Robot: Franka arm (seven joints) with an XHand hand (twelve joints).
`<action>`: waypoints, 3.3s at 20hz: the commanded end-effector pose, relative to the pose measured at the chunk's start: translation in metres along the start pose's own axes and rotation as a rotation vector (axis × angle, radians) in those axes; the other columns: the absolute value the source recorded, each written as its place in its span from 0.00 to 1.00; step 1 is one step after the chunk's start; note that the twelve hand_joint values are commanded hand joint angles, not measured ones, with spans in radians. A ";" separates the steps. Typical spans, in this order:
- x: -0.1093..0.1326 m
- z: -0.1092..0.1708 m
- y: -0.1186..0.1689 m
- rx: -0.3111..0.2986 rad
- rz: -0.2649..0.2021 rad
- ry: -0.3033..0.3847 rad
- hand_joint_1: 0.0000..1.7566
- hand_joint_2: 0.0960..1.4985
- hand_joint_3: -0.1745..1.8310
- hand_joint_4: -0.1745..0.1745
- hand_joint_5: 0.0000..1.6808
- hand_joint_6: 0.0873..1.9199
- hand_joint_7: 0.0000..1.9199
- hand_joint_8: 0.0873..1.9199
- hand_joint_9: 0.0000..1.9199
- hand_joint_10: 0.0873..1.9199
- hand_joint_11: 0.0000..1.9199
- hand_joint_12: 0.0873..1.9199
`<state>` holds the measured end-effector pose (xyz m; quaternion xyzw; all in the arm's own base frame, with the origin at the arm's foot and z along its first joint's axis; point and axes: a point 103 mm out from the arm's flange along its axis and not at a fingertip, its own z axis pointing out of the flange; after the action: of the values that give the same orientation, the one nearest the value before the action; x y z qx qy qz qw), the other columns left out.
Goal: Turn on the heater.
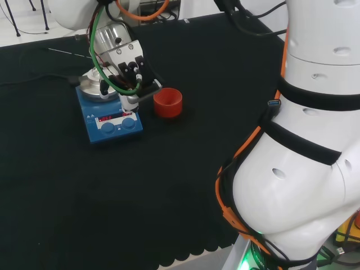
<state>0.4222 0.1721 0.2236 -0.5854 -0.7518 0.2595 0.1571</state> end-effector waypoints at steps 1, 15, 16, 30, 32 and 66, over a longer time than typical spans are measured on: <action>-0.002 0.003 0.011 0.029 -0.006 -0.012 0.90 0.32 0.72 0.35 0.23 0.00 0.92 1.00 1.00 0.98 1.00 0.90; -0.009 0.016 0.035 0.124 -0.006 -0.026 0.90 0.31 0.73 0.38 0.25 0.00 0.92 1.00 1.00 0.98 1.00 0.91; -0.008 0.017 0.037 0.131 -0.006 -0.028 0.90 0.31 0.73 0.38 0.25 0.00 0.92 1.00 1.00 0.98 1.00 0.91; 0.002 0.023 0.038 0.158 -0.014 -0.044 0.91 0.30 0.74 0.38 0.25 0.00 0.92 1.00 1.00 0.99 1.00 0.91; 0.005 0.023 0.038 0.164 -0.015 -0.048 0.91 0.30 0.74 0.38 0.25 0.00 0.92 1.00 1.00 0.99 1.00 0.91; 0.019 0.045 0.048 0.203 -0.041 -0.038 0.90 0.30 0.75 0.39 0.26 0.00 0.92 1.00 1.00 0.98 1.00 0.91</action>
<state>0.4307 0.1899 0.1587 -0.5470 -0.7363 0.3414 0.2050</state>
